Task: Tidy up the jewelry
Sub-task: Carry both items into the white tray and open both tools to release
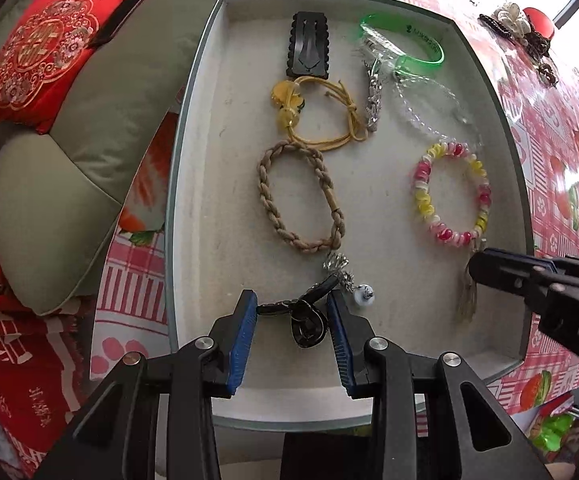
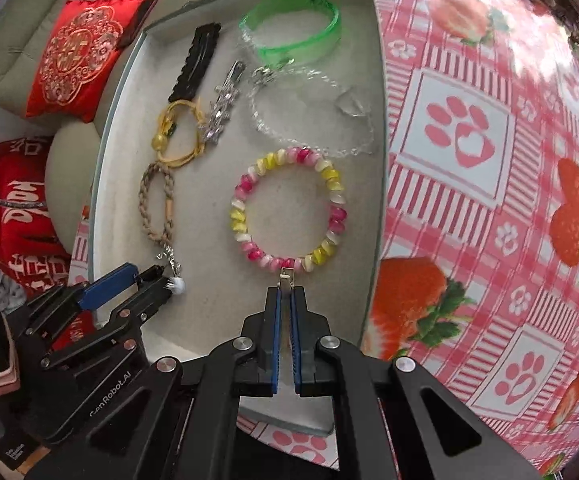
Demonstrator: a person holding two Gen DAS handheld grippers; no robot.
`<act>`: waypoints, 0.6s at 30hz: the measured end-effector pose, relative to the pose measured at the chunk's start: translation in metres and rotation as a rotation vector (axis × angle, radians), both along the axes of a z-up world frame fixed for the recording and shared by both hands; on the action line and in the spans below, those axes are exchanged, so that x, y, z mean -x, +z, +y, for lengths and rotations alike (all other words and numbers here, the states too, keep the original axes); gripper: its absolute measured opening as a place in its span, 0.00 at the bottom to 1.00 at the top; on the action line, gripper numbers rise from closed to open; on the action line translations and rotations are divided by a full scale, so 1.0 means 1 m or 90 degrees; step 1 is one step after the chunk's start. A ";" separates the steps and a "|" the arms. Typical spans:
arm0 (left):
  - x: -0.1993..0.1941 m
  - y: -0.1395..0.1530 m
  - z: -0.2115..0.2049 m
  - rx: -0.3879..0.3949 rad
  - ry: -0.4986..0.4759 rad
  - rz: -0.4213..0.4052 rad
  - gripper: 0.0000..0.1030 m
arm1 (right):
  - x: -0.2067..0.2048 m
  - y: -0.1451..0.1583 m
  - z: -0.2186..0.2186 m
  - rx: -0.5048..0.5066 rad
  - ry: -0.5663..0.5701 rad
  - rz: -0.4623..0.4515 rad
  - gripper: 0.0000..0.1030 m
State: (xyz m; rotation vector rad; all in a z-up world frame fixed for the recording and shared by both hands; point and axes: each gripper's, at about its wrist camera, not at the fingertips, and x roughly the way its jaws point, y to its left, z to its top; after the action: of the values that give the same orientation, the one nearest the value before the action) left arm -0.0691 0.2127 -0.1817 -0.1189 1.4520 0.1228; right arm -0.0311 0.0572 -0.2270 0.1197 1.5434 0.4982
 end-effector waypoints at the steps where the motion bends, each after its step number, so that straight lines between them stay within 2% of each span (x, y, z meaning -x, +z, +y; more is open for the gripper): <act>1: -0.001 0.000 -0.001 -0.003 -0.004 -0.002 0.42 | -0.002 0.000 -0.001 -0.003 -0.005 -0.001 0.05; 15: 0.006 0.003 -0.009 -0.015 -0.012 0.009 0.44 | 0.007 -0.006 0.004 0.010 0.007 0.008 0.05; 16: 0.007 0.002 -0.010 -0.018 -0.013 0.012 0.56 | 0.007 -0.006 0.007 0.011 0.006 0.009 0.05; 17: 0.009 0.002 -0.010 -0.021 -0.014 0.014 0.64 | 0.006 -0.006 0.008 0.012 0.006 0.011 0.05; 18: 0.010 0.002 -0.010 -0.026 -0.014 0.013 0.64 | 0.006 -0.006 0.009 0.012 0.006 0.013 0.05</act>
State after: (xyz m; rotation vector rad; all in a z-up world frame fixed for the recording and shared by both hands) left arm -0.0794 0.2024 -0.1798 -0.0686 1.4694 0.1357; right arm -0.0372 0.0659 -0.2330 0.1033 1.5694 0.4915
